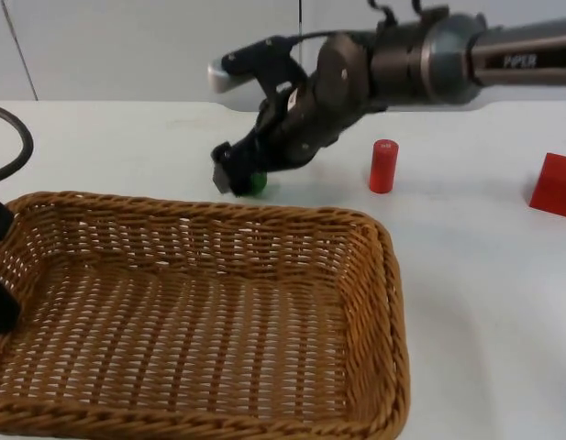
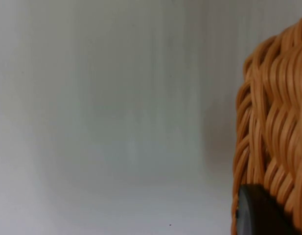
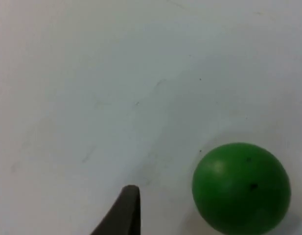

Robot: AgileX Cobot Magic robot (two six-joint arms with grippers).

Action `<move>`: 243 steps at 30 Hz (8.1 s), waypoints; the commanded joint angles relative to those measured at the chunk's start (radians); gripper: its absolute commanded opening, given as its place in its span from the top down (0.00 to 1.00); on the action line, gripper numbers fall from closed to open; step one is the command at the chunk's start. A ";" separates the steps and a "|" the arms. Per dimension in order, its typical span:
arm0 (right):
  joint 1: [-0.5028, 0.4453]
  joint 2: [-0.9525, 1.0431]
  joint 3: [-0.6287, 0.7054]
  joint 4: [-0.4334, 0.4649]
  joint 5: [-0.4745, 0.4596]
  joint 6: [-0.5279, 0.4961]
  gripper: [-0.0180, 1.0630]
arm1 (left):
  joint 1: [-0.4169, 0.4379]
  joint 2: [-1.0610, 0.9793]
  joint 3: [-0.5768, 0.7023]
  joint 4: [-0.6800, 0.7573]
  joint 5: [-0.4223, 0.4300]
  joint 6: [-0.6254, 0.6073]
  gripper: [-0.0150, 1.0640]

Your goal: Pick up the basket with the left hand and place the object to the left of the red cylinder into the basket with the right hand.

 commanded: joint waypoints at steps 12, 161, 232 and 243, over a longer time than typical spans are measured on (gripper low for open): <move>0.004 0.020 -0.013 -0.002 -0.099 -0.009 0.83 | 0.002 -0.012 0.002 -0.015 0.014 0.004 0.99; 0.313 -1.803 0.934 -0.142 0.504 0.164 0.32 | -0.331 0.264 -0.119 -0.280 -0.390 0.082 0.18; 0.318 -2.595 1.595 -0.157 0.682 0.284 0.32 | -0.197 -1.558 0.189 0.532 0.255 -0.602 0.18; 0.318 -2.595 1.595 -0.157 0.682 0.284 0.32 | -0.197 -1.558 0.199 0.669 0.231 -0.685 0.18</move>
